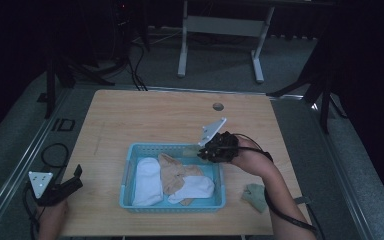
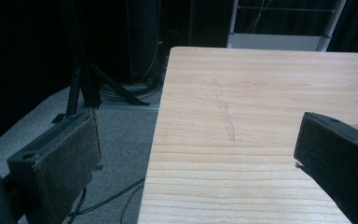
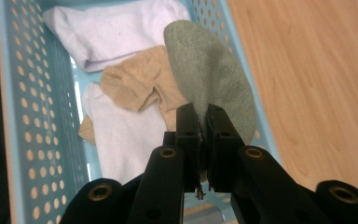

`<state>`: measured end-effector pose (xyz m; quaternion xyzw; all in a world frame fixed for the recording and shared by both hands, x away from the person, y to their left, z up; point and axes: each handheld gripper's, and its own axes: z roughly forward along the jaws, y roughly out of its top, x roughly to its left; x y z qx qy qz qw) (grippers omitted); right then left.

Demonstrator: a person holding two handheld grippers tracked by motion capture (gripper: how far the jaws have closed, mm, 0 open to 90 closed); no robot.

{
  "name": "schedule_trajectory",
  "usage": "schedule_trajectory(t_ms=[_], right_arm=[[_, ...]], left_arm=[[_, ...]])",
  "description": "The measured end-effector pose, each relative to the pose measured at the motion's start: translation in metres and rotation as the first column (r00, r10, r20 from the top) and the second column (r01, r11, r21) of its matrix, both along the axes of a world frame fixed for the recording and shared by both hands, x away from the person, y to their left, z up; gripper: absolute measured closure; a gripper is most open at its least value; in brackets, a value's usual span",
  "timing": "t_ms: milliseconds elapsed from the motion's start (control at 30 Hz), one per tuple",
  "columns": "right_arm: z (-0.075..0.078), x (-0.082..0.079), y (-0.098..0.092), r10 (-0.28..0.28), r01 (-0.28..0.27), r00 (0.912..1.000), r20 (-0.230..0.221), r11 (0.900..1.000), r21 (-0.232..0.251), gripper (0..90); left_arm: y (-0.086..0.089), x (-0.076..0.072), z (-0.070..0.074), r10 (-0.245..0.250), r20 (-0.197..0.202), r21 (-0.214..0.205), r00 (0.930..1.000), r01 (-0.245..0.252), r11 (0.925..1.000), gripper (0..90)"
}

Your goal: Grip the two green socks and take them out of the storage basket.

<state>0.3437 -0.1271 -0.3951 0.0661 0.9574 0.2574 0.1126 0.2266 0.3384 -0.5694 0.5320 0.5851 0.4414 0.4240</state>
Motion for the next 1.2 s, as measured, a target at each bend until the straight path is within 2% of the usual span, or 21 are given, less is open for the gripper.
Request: schedule_trajectory(t_ms=[133,300,567,700,933,1133,1200], right_arm=[[0.017,-0.001,-0.007,-0.012,0.012,0.9996,0.026,0.9997,0.023,84.9],[0.034,-0.001,-0.016,-0.031,0.03,0.9981,0.052,0.9995,0.013,84.9],[0.046,0.003,-0.04,-0.092,0.091,0.9929,0.075,0.9958,0.017,84.9],[0.048,0.007,-0.057,-0.129,0.128,0.9882,0.083,0.9917,0.011,84.9],[0.047,0.011,-0.088,-0.197,0.195,0.9771,0.081,0.9803,0.033,84.9],[0.035,0.015,-0.112,-0.257,0.254,0.9642,0.067,0.9661,0.046,84.8],[0.027,0.018,-0.118,-0.274,0.273,0.9597,0.062,0.9616,0.03,84.9]], left_arm=[[0.0,0.0,0.0,0.0,-0.001,0.002,1.0,0.0,1.0,0.7],[0.0,0.0,0.0,0.001,-0.002,0.002,1.0,-0.001,1.0,0.7],[0.0,0.0,0.0,0.0,-0.002,0.003,1.0,0.0,1.0,0.7],[0.0,0.0,0.0,0.0,-0.002,0.004,1.0,0.0,1.0,0.7],[0.0,0.0,0.0,0.0,-0.003,0.005,1.0,0.0,1.0,0.7],[-0.001,0.0,0.0,0.001,-0.002,0.004,1.0,-0.001,1.0,0.7],[0.0,0.0,0.0,0.001,-0.004,0.006,1.0,-0.001,1.0,0.7]])
